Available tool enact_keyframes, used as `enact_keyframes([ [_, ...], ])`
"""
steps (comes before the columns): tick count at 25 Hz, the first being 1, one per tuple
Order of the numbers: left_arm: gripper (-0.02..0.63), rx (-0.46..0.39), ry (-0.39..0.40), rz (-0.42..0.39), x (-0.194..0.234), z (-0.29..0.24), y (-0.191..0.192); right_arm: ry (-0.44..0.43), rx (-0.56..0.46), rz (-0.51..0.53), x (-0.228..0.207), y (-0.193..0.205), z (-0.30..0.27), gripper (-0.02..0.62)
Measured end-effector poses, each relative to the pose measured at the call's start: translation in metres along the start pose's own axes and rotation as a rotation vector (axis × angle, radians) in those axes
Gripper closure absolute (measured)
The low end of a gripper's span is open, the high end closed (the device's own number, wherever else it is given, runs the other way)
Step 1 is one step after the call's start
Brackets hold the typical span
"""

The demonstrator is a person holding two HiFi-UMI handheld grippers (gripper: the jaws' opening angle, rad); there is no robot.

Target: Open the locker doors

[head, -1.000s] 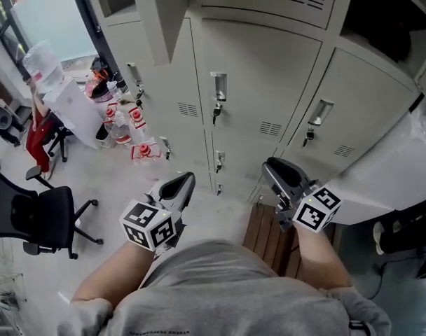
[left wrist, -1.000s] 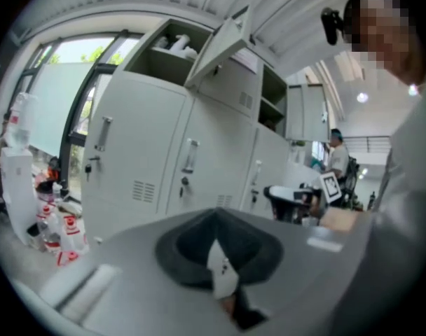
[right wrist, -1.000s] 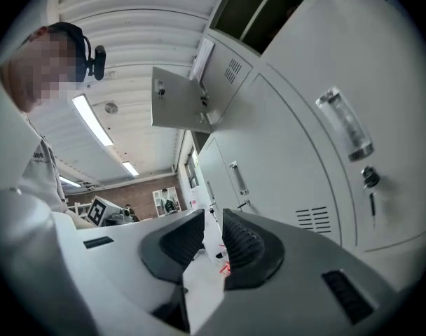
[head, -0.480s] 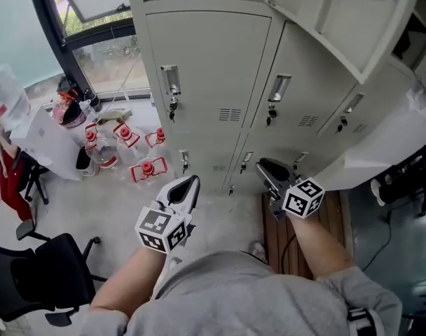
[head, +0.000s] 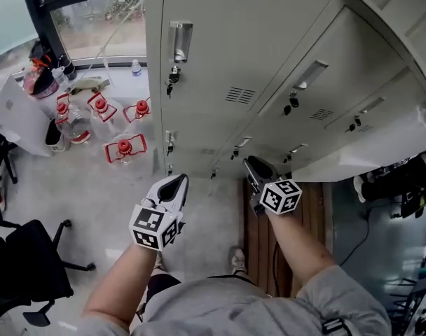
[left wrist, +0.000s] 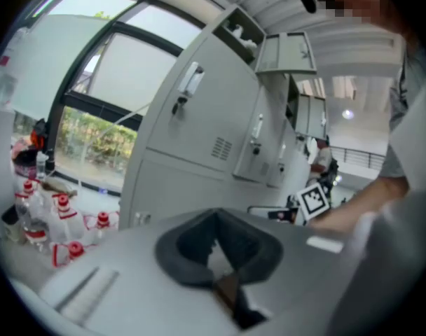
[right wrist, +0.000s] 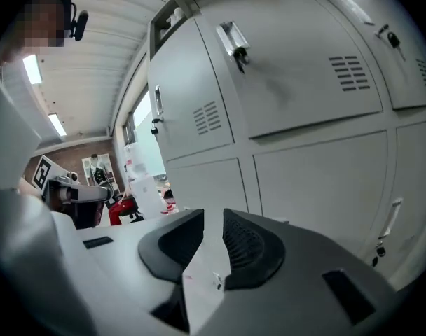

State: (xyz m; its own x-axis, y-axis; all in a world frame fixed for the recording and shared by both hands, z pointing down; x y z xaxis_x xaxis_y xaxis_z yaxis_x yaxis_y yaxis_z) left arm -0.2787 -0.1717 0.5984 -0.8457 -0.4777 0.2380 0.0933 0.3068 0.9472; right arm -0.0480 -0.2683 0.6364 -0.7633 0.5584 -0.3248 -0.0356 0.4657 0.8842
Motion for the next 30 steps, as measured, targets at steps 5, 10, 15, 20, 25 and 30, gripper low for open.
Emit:
enact_keyframes([
  [5, 0.601, 0.01, -0.055, 0.109, -0.004, -0.055, 0.08, 0.028, 0.053, 0.045, -0.062, 0.053, -0.028, 0.491],
  [10, 0.601, 0.037, -0.049, 0.124, -0.01, -0.105, 0.144, 0.051, 0.036, 0.086, -0.097, 0.078, -0.055, 0.484],
  [15, 0.601, 0.059, -0.018, 0.085, -0.016, -0.142, 0.175, 0.073, -0.002, 0.102, -0.111, 0.094, -0.084, 0.46],
  [20, 0.601, 0.048, 0.008, 0.05, -0.02, -0.16, 0.179, 0.133, -0.047, 0.103, -0.122, 0.086, -0.11, 0.443],
  [25, 0.601, 0.046, 0.045, 0.028, -0.025, -0.167, 0.179, 0.195, -0.066, 0.07, -0.124, 0.081, -0.126, 0.44],
  [30, 0.601, 0.04, 0.048, 0.032, -0.022, -0.168, 0.175, 0.216, -0.065, 0.07, -0.126, 0.076, -0.135, 0.431],
])
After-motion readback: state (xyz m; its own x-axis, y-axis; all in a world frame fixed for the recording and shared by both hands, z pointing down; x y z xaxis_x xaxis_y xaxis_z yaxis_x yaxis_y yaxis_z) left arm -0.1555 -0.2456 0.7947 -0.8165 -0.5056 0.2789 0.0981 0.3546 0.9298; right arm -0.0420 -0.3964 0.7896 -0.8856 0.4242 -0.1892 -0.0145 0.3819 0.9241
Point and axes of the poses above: the fingertips, and each gripper's own axes: z backward along the fingers, x to its left, y out of its underside, the point moved 4 cm from there along z, backward along the fingers, and after that the axes turned 5 degrees about -z, right-handed, at the moved point
